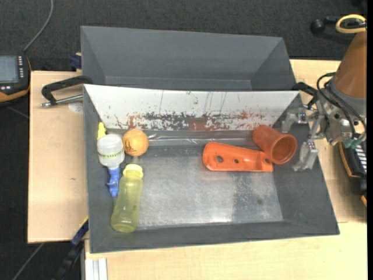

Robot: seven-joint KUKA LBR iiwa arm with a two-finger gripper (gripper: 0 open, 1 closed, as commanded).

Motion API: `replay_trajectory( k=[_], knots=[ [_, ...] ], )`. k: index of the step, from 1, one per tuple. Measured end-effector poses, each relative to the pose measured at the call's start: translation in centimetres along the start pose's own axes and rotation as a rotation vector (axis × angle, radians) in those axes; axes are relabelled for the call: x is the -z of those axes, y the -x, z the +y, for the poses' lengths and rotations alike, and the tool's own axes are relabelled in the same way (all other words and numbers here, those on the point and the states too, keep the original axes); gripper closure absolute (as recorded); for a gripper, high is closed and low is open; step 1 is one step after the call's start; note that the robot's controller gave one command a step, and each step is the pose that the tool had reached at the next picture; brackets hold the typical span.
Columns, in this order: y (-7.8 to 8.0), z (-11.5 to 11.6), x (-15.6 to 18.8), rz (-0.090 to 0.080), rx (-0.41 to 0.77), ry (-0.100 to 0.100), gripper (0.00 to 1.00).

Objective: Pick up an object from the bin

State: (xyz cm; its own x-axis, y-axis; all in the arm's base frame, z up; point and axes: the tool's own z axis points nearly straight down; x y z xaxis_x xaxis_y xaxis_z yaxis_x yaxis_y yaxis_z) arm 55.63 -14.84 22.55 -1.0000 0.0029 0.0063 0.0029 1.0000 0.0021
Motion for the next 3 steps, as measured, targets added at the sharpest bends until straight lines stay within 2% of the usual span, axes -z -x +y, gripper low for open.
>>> replay_trajectory(
  k=[1, 2, 3],
  knots=[
    [0.1, 0.1, 0.5, -0.008, 0.003, -0.002, 0.0],
    [1.3, 4.3, -6.6, -0.009, -0.033, -0.001, 0.0],
    [2.6, 7.4, -7.8, -0.007, 0.046, 0.0, 0.0]
  ],
)
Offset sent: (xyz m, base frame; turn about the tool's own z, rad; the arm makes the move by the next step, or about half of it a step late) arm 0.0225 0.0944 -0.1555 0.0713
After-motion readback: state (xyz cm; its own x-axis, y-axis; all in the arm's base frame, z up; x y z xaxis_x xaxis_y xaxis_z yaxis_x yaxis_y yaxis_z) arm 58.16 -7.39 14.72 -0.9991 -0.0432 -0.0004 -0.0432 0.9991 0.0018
